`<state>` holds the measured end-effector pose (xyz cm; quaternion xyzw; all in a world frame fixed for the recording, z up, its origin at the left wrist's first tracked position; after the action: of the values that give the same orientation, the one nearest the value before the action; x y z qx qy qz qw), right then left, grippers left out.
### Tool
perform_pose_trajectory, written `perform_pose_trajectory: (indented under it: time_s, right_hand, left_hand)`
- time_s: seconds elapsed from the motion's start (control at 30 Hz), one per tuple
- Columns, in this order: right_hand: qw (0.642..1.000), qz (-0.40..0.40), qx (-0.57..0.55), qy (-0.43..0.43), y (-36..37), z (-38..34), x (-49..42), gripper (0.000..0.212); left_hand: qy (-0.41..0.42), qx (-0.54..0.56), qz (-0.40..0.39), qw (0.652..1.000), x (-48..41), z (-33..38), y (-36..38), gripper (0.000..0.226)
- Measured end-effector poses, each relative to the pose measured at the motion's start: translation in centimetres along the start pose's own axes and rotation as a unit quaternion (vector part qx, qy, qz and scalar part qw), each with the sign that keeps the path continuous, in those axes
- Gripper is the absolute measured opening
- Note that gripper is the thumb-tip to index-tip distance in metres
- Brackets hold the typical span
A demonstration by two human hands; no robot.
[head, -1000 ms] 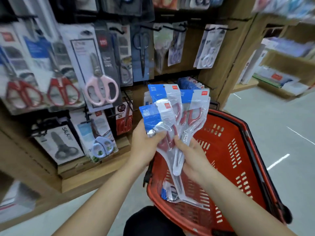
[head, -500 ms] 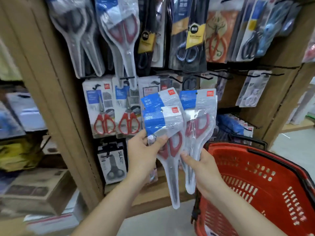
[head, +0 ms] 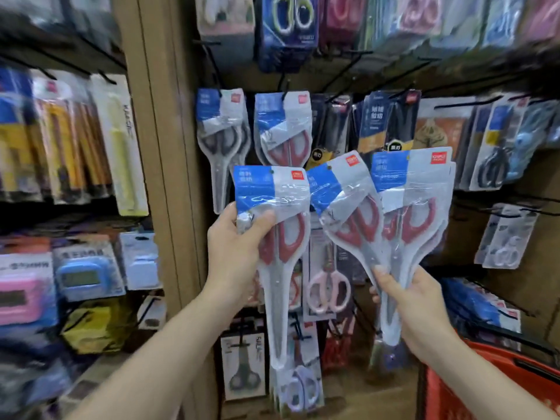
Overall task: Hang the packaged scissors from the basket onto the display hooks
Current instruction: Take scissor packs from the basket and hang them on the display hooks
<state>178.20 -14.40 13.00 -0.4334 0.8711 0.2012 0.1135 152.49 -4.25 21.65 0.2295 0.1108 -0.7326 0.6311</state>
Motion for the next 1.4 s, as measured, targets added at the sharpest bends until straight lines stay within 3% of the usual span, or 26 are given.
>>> perform_pose_trajectory:
  time_s: [0.13,0.33,0.5,0.7,0.9,1.1,1.4]
  right_hand:
    - [0.999,0.006,-0.038,-0.016,1.7,-2.4,-2.1,0.02]
    - [0.994,0.053,-0.085,-0.039,3.1,-4.7,-3.8,0.007]
    - [0.992,0.07,-0.101,-0.042,3.4,-5.4,-4.2,0.012]
    - [0.992,0.065,-0.104,-0.033,3.8,-5.7,-4.6,0.013]
    - [0.992,0.059,-0.107,-0.037,3.9,-5.4,-4.5,0.011]
    - [0.992,0.063,-0.108,-0.031,3.6,-4.9,-4.6,0.009]
    - [0.991,0.052,-0.116,-0.045,4.5,-5.4,-5.5,0.007]
  left_hand:
    - [0.032,-0.012,0.002,0.999,-4.1,3.3,0.7,0.021]
    - [0.04,-0.027,-0.003,0.999,-11.0,7.0,3.5,0.015]
    - [0.04,-0.048,0.009,0.998,-15.0,8.0,5.4,0.009]
    - [0.001,-0.061,0.052,0.997,-16.8,8.0,5.6,0.016]
    - [0.024,-0.112,0.085,0.99,-17.0,8.5,5.4,0.033]
    - [0.021,-0.121,0.068,0.99,-17.4,8.4,5.7,0.02]
    - [-0.041,-0.151,0.093,0.983,-18.6,6.9,5.4,0.033]
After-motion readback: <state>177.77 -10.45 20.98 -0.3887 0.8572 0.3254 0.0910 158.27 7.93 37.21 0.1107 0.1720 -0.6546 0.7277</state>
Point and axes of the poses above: each hand's wrist, its own x-axis away from the middle knuckle, its own y-axis out of the palm, z = x × y, the point moved 5 cm from there along -x, towards the middle knuckle, and after that the axes turned 8 degrees about -x, right-handed, at the moved point
